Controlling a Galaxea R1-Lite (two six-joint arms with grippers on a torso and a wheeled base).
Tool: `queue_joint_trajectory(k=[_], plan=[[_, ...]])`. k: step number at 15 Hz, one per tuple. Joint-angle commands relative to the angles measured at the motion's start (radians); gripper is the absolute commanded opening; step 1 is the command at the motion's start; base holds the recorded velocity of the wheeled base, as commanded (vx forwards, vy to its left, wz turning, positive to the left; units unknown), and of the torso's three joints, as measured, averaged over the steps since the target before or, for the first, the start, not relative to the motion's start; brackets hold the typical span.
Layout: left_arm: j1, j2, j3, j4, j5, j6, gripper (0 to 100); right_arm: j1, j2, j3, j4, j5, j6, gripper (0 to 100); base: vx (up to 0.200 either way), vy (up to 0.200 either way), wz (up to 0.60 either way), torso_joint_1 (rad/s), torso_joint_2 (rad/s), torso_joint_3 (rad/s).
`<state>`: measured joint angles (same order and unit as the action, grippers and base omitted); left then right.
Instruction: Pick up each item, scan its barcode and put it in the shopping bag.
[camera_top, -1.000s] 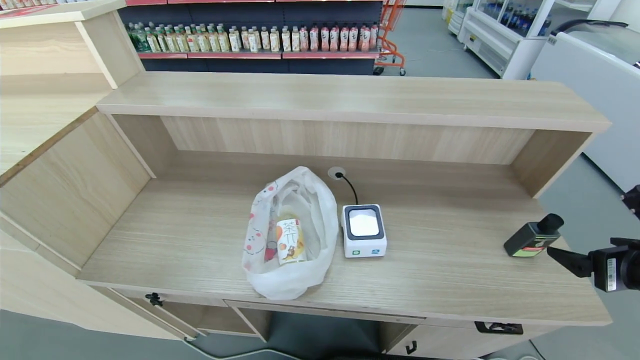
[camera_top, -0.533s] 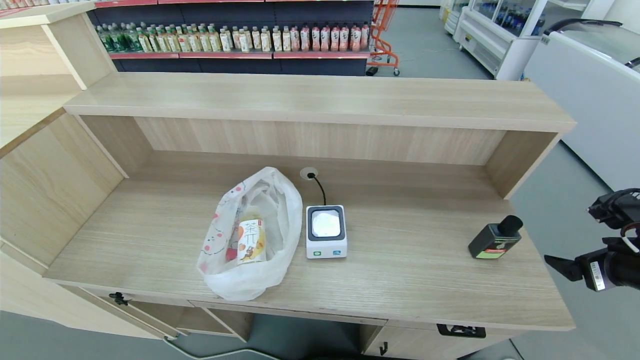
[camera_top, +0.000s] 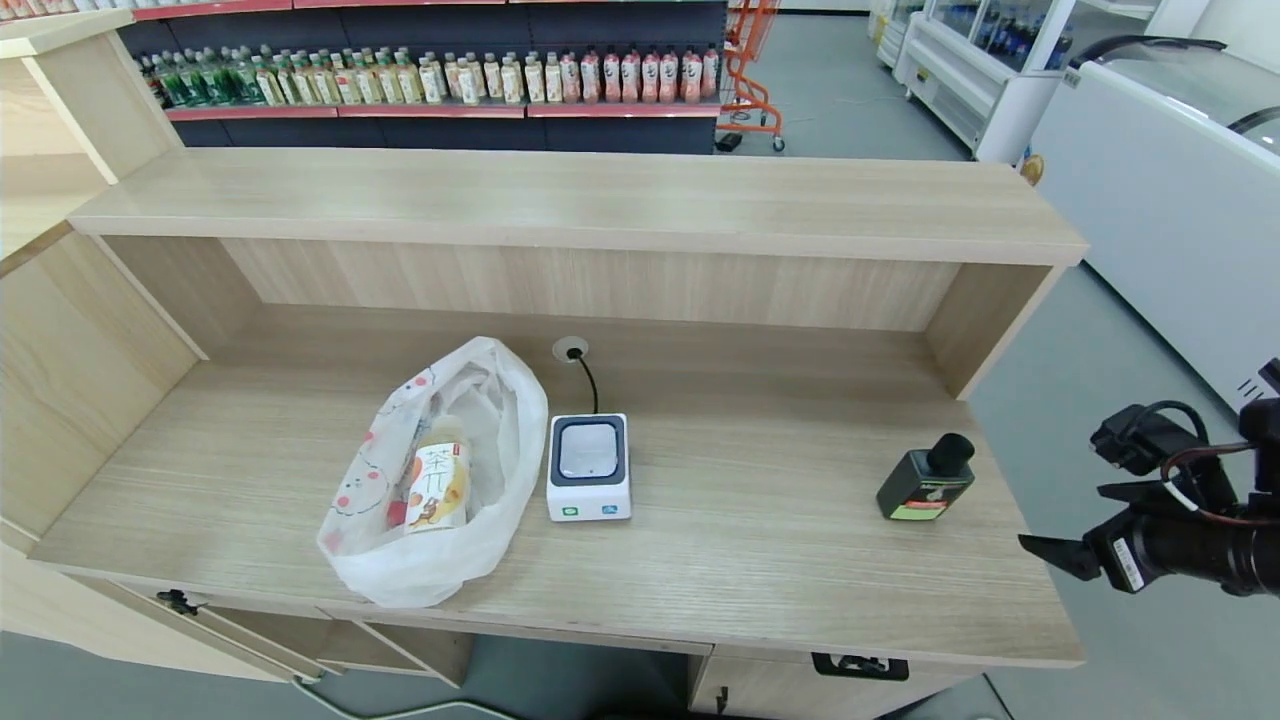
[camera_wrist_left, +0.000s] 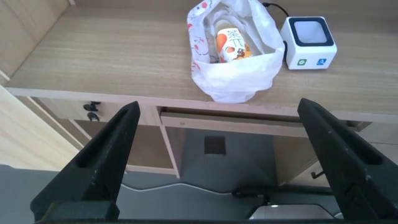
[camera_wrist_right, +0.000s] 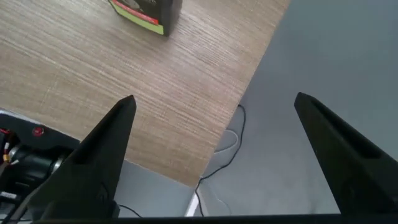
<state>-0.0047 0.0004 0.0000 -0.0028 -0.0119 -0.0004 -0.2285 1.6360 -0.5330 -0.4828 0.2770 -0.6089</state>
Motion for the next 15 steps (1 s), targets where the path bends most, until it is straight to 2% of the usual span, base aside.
queue_joint_trajectory(k=[1,9,15], plan=[[0.002,0.000,0.000,0.000,0.000,-0.001,100,0.001,0.070,-0.028,-0.002,0.065,-0.040,100,0.000,0.000,0.00,0.000,0.00,0.000],[0.002,0.000,0.000,0.000,0.000,0.000,100,0.003,0.231,-0.163,-0.008,0.314,-0.236,100,0.000,0.000,0.00,0.000,0.00,0.000],[0.002,0.000,0.000,0.000,0.000,-0.001,100,0.083,0.309,-0.246,-0.008,0.346,-0.241,100,0.000,0.000,0.00,0.000,0.00,0.000]])
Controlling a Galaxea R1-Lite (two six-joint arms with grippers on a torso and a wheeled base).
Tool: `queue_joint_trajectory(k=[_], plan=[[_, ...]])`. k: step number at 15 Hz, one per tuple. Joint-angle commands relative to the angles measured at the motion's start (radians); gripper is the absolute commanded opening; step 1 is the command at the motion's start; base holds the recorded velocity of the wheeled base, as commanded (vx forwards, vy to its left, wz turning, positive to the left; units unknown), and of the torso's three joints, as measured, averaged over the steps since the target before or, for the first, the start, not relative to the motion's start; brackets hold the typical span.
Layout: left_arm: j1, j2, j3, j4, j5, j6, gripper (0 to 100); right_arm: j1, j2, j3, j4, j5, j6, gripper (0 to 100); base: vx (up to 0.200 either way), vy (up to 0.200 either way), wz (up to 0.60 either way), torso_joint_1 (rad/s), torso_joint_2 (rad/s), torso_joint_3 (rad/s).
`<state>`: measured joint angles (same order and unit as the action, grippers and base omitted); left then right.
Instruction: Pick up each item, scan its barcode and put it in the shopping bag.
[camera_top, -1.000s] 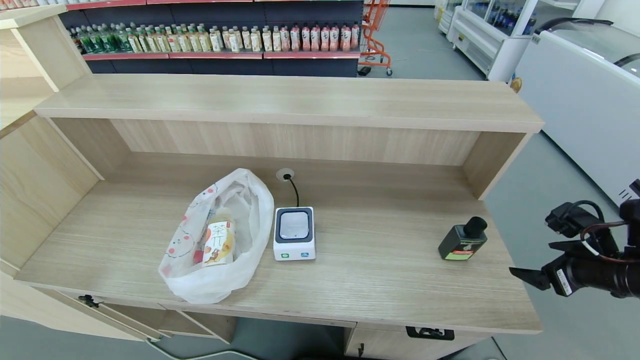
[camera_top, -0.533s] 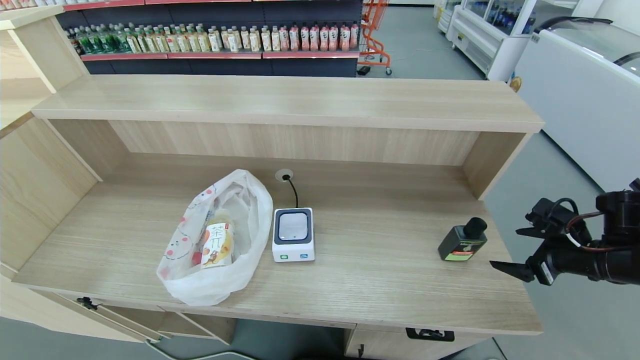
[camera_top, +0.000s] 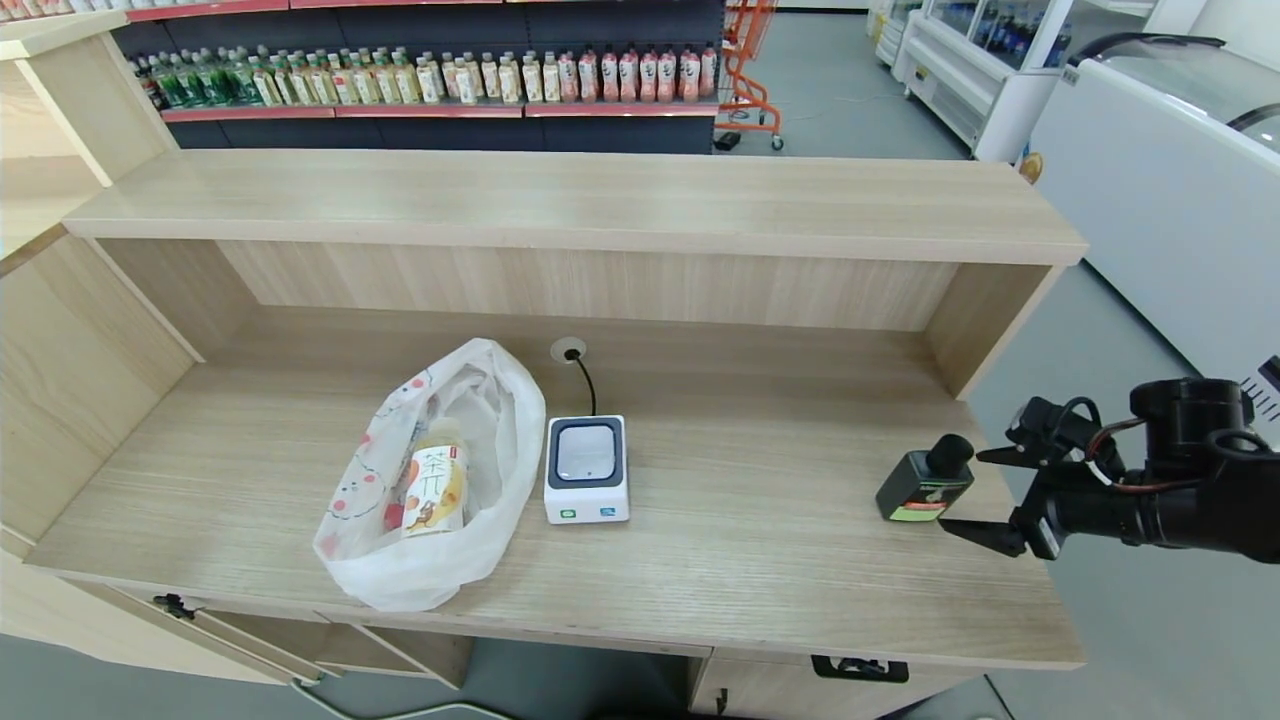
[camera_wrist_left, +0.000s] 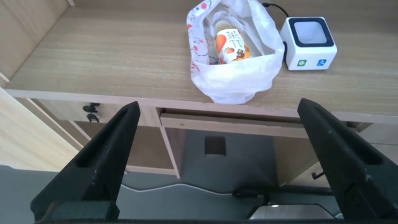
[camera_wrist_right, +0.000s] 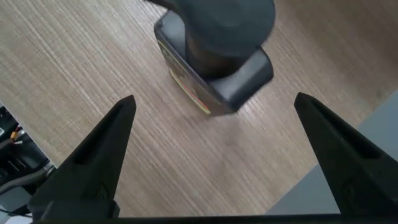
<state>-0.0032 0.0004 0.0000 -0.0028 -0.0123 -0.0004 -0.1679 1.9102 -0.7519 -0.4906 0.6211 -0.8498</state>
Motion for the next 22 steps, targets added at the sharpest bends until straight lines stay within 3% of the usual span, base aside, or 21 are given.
queue_joint_trajectory(k=[1,4,5,11,15,16,19,20,22], plan=[[0.000,0.000,0.000,0.000,0.000,0.000,100,0.037,0.050,-0.047,0.000,0.003,0.001,100,0.000,0.000,0.00,0.000,0.00,0.000],[0.000,0.000,0.000,0.000,0.000,-0.001,100,0.059,0.087,-0.089,0.001,0.003,0.005,100,0.000,0.000,0.00,0.000,0.00,0.000],[0.000,0.000,0.000,0.000,0.000,-0.001,100,0.059,0.087,-0.089,0.001,0.003,0.005,0,0.000,0.000,0.00,0.000,0.00,0.000],[0.000,0.000,0.000,0.000,0.000,-0.001,100,0.073,0.099,-0.084,-0.002,0.002,0.001,0,0.000,0.000,0.00,0.000,0.00,0.000],[0.000,0.000,0.000,0.000,0.000,-0.001,100,0.100,-0.105,-0.020,-0.111,0.017,-0.006,0,0.000,0.000,0.00,0.000,0.00,0.000],[0.000,0.000,0.000,0.000,0.000,-0.001,100,0.111,-0.180,0.034,-0.129,0.008,-0.060,0,0.000,0.000,0.00,0.000,0.00,0.000],[0.000,0.000,0.000,0.000,0.000,0.000,100,0.206,-0.392,0.273,-0.184,0.016,-0.405,0,0.000,0.000,0.00,0.000,0.00,0.000],[0.000,0.000,0.000,0.000,0.000,-0.001,100,0.311,-0.448,0.384,-0.187,0.006,-0.486,0,0.000,0.000,0.00,0.000,0.00,0.000],[0.000,0.000,0.000,0.000,0.000,-0.001,100,0.488,-0.451,0.456,-0.218,-0.044,-0.661,0,0.000,0.000,0.00,0.000,0.00,0.000]])
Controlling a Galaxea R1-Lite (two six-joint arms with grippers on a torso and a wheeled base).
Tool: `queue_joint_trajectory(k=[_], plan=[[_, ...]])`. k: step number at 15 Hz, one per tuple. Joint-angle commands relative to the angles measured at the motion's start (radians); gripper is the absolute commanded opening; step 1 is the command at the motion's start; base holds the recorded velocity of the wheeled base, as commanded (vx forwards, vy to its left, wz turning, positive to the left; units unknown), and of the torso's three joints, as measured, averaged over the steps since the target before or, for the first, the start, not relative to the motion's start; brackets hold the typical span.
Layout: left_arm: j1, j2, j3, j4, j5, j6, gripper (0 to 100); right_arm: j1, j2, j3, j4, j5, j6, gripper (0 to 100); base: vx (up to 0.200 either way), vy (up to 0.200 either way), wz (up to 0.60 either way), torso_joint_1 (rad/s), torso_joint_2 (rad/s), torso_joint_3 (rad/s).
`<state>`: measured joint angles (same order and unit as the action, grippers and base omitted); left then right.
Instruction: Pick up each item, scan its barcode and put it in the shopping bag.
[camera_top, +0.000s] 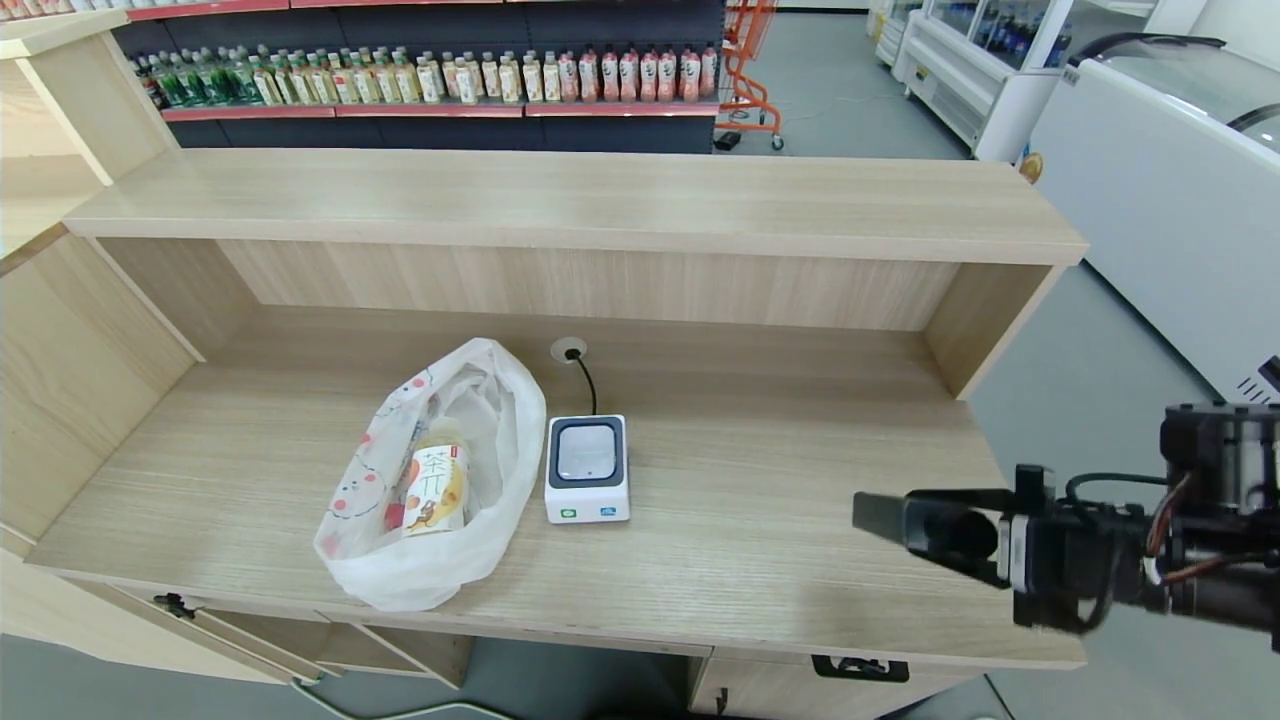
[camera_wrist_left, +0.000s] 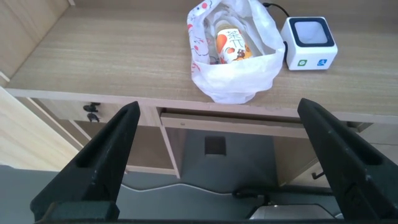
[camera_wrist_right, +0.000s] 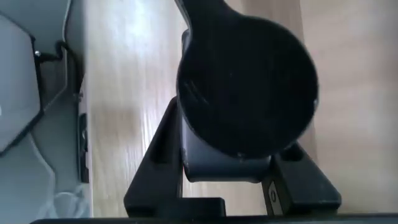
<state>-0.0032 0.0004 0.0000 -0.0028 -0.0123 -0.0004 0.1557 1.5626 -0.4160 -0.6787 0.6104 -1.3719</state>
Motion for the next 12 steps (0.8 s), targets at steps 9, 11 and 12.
queue_joint_trajectory(k=[9,11,12], plan=[[0.000,0.000,0.000,0.000,0.000,0.000,100,0.326,0.103,-0.010,-0.050,0.166,-0.889,0,0.000,0.000,0.00,0.000,0.00,0.000],[0.000,0.000,0.000,0.000,0.000,-0.001,100,0.343,0.103,-0.024,-0.048,0.229,-0.969,0,0.000,0.000,0.00,0.000,0.00,0.000],[0.000,0.000,0.000,0.000,0.000,-0.001,100,0.360,0.111,-0.027,-0.048,0.287,-1.024,0,0.000,0.000,0.00,0.000,0.00,0.000]])
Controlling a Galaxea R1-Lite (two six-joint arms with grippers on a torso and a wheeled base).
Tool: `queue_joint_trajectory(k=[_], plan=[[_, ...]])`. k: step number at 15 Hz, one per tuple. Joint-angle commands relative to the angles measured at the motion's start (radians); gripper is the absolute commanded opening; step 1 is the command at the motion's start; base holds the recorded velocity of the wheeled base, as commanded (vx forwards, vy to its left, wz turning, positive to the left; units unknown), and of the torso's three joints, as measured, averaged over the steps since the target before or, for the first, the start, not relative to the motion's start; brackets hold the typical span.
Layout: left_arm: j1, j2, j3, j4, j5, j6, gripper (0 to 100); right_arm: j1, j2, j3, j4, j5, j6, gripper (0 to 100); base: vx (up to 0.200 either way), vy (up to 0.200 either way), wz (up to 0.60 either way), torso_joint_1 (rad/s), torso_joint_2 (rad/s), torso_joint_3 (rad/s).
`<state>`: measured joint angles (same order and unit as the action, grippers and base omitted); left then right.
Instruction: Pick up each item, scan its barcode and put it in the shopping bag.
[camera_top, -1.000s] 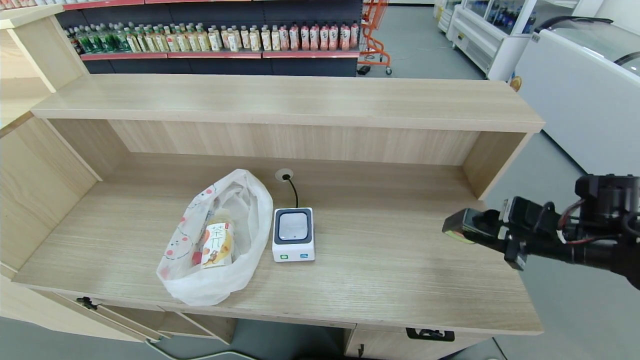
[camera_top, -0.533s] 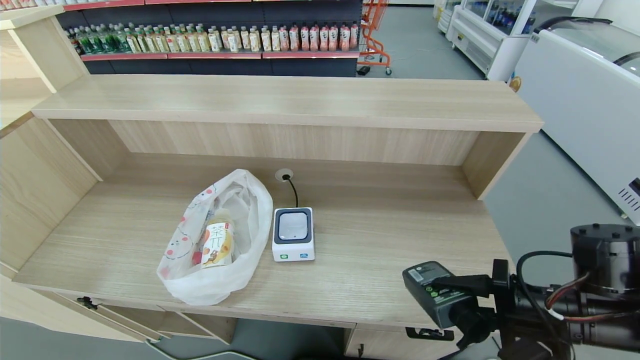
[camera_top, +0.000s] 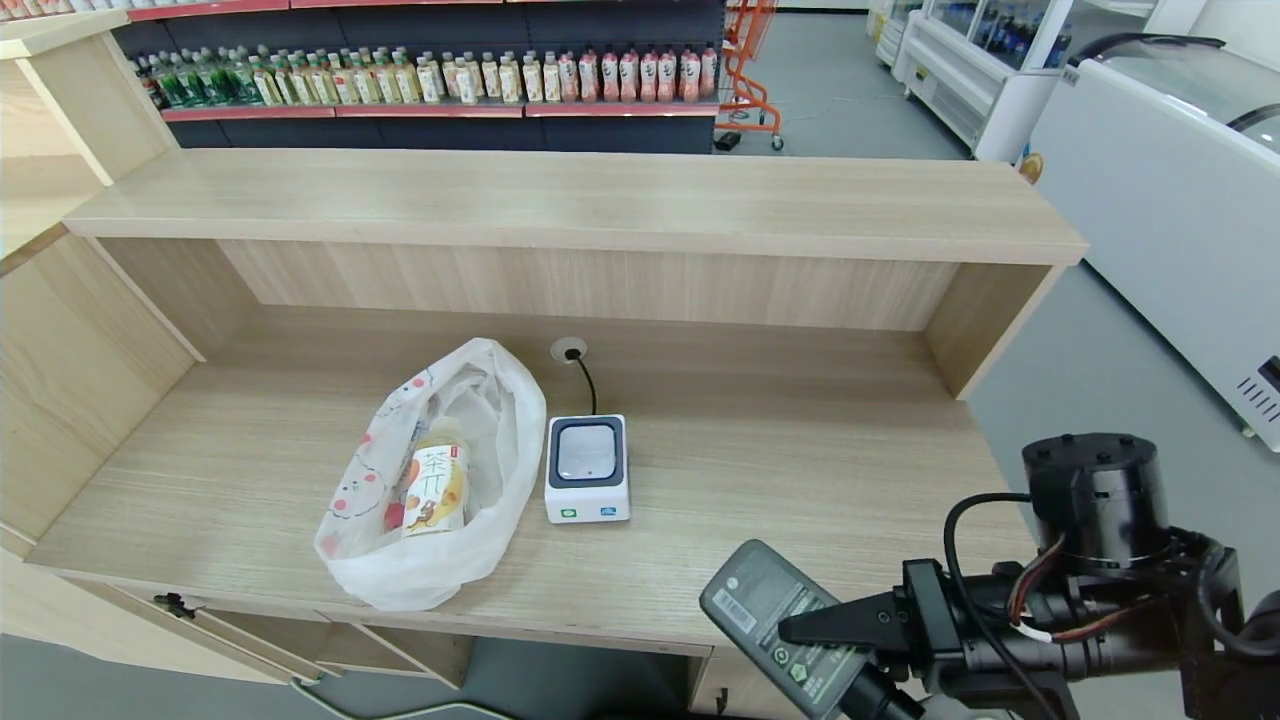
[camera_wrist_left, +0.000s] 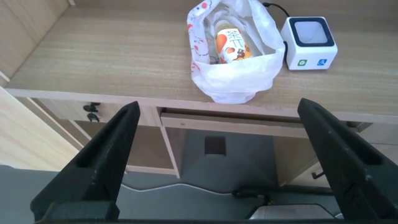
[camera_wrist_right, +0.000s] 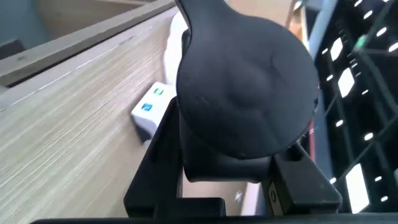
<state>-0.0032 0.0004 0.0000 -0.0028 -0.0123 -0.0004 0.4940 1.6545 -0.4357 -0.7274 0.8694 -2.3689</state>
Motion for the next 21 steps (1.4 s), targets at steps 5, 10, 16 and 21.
queue_joint_trajectory(k=[5,10,16,21], plan=[[0.000,0.000,0.000,0.000,0.000,0.000,100,0.044,0.047,-0.020,0.000,0.178,-0.191,0,0.000,0.000,0.00,0.000,0.00,0.000],[0.000,0.000,0.000,0.000,0.000,0.000,100,0.061,0.053,-0.026,-0.003,0.227,-0.289,0,0.000,0.000,0.00,0.000,0.00,0.000],[0.000,0.000,0.000,0.000,0.000,-0.001,100,0.066,0.100,-0.055,-0.001,0.290,-0.305,0,0.000,0.000,0.00,0.000,0.00,0.000],[0.000,0.000,0.000,0.000,0.000,-0.001,100,0.067,0.203,-0.153,0.003,0.350,-0.299,0,0.000,0.000,0.00,0.000,0.00,0.000]])
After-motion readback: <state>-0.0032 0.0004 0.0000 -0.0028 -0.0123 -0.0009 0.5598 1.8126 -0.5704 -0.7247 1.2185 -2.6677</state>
